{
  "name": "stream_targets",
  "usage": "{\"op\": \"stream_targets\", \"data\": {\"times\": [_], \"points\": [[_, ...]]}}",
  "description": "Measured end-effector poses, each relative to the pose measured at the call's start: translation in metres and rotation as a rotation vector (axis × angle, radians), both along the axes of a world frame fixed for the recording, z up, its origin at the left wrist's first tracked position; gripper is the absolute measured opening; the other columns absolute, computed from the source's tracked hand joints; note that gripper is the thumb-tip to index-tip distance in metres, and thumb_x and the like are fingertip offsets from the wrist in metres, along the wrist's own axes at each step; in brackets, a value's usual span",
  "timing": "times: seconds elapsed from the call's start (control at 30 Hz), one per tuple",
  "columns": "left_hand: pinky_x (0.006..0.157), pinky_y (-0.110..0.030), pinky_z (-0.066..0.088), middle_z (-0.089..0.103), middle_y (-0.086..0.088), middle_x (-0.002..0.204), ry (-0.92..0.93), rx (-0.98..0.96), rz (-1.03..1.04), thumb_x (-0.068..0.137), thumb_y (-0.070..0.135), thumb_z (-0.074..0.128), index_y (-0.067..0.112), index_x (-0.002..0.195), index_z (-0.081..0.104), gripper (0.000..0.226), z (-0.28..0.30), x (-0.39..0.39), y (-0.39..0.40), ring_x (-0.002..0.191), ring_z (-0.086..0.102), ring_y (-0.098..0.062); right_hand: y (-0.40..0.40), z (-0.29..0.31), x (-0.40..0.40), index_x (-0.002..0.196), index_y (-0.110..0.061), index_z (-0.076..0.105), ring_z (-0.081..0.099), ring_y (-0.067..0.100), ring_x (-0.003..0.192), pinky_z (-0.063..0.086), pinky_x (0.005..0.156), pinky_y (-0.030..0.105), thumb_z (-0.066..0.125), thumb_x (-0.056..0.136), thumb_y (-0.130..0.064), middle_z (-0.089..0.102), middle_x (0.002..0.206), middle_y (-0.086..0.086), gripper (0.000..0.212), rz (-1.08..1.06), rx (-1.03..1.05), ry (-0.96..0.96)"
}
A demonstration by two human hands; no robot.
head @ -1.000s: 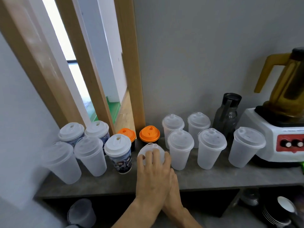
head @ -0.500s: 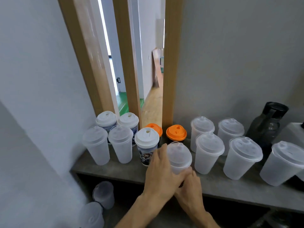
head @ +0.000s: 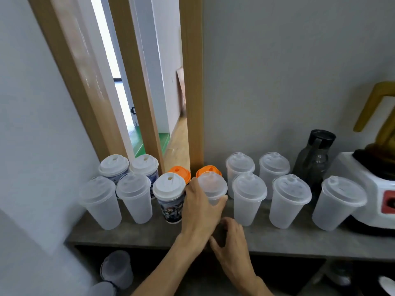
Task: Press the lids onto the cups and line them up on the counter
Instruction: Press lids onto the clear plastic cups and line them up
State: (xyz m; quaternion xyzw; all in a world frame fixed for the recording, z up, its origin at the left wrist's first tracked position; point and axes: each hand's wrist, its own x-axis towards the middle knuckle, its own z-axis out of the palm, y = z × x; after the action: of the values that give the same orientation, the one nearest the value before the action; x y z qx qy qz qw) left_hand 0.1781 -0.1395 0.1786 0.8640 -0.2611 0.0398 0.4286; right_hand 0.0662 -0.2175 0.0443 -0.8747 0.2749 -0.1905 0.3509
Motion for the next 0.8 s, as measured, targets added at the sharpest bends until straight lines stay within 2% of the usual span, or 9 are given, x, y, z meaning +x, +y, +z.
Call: {"op": "stream_targets", "data": {"times": [0.07,0.17,0.33,0.4,0.43,0.5,0.6,0.7,0.8], "points": [[0.095,-0.030,0.047,0.048,-0.002,0.132,-0.007,0.015,0.018,0.077,0.056,0.074,0.018,0.140,0.032,0.084,-0.001,0.000,-0.007,0.121,0.052,-0.021,0.012,0.028,0.022,0.102,-0.035,0.044,0.048,-0.001,0.097,0.046,0.084,0.017,0.078,0.083,-0.033,0.047,0.104,-0.016,0.039,-0.017,-0.015,-0.103],[0.096,-0.034,0.048,0.044,-0.004,0.137,-0.024,0.063,0.018,0.079,0.057,0.072,0.018,0.145,0.022,0.091,-0.004,-0.002,-0.011,0.125,0.051,-0.023,0.011,0.023,0.027,0.103,-0.033,0.048,0.047,0.001,0.098,0.048,0.087,0.020,0.075,0.086,-0.036,0.049,0.103,-0.017,0.032,0.025,-0.041,-0.052],[0.106,-0.034,0.042,0.030,-0.006,0.154,-0.004,0.211,-0.001,0.084,0.060,0.065,0.022,0.154,-0.011,0.110,0.008,-0.015,0.007,0.138,0.041,-0.023,0.010,0.021,0.026,0.096,-0.029,0.050,0.046,0.004,0.092,0.046,0.078,0.022,0.075,0.086,-0.032,0.050,0.095,-0.016,0.027,0.049,-0.078,-0.079],[0.102,-0.030,0.045,0.037,-0.002,0.151,-0.102,0.270,-0.018,0.090,0.057,0.059,0.022,0.155,-0.002,0.096,0.016,-0.028,0.030,0.134,0.045,-0.019,0.010,0.020,0.023,0.096,-0.029,0.052,0.048,0.003,0.092,0.045,0.077,0.019,0.077,0.085,-0.029,0.051,0.094,-0.017,0.027,0.057,-0.073,-0.098],[0.097,-0.027,0.047,0.044,0.002,0.144,-0.159,0.286,-0.051,0.092,0.055,0.055,0.024,0.153,0.012,0.081,0.015,-0.035,0.047,0.128,0.050,-0.015,0.010,0.020,0.020,0.095,-0.029,0.053,0.049,0.002,0.092,0.045,0.076,0.017,0.078,0.084,-0.026,0.052,0.094,-0.018,0.027,0.062,-0.063,-0.122],[0.078,-0.022,0.051,0.061,0.011,0.114,-0.286,0.316,-0.149,0.092,0.053,0.052,0.030,0.129,0.048,0.044,0.006,-0.047,0.086,0.100,0.062,-0.006,0.014,0.018,0.015,0.094,-0.029,0.055,0.051,0.002,0.090,0.045,0.075,0.017,0.079,0.083,-0.021,0.052,0.093,-0.018,0.028,0.081,-0.078,-0.162],[0.051,-0.013,0.041,0.058,0.019,0.075,-0.238,0.382,-0.153,0.084,0.054,0.051,0.035,0.092,0.060,0.022,-0.021,-0.052,0.149,0.065,0.057,0.002,0.039,0.013,0.012,0.093,-0.024,0.060,0.053,0.005,0.085,0.048,0.074,0.023,0.079,0.081,-0.019,0.055,0.090,-0.015,0.023,0.172,-0.177,-0.176],[0.063,-0.019,0.040,0.059,0.017,0.089,-0.016,0.563,-0.023,0.092,0.051,0.053,0.034,0.101,0.058,0.020,-0.058,-0.030,0.206,0.083,0.060,-0.003,0.079,-0.004,0.023,0.093,-0.024,0.063,0.056,0.008,0.081,0.049,0.073,0.023,0.080,0.080,-0.020,0.058,0.088,-0.013,0.022,0.290,-0.183,-0.146],[0.069,-0.027,0.043,0.062,0.009,0.096,0.046,0.624,0.099,0.088,0.044,0.061,0.027,0.102,0.059,0.023,-0.102,-0.001,0.260,0.090,0.064,-0.017,0.124,-0.025,0.046,0.098,-0.025,0.063,0.060,0.011,0.082,0.050,0.078,0.025,0.072,0.083,-0.028,0.064,0.091,-0.010,0.018,0.444,-0.170,-0.053]]}}
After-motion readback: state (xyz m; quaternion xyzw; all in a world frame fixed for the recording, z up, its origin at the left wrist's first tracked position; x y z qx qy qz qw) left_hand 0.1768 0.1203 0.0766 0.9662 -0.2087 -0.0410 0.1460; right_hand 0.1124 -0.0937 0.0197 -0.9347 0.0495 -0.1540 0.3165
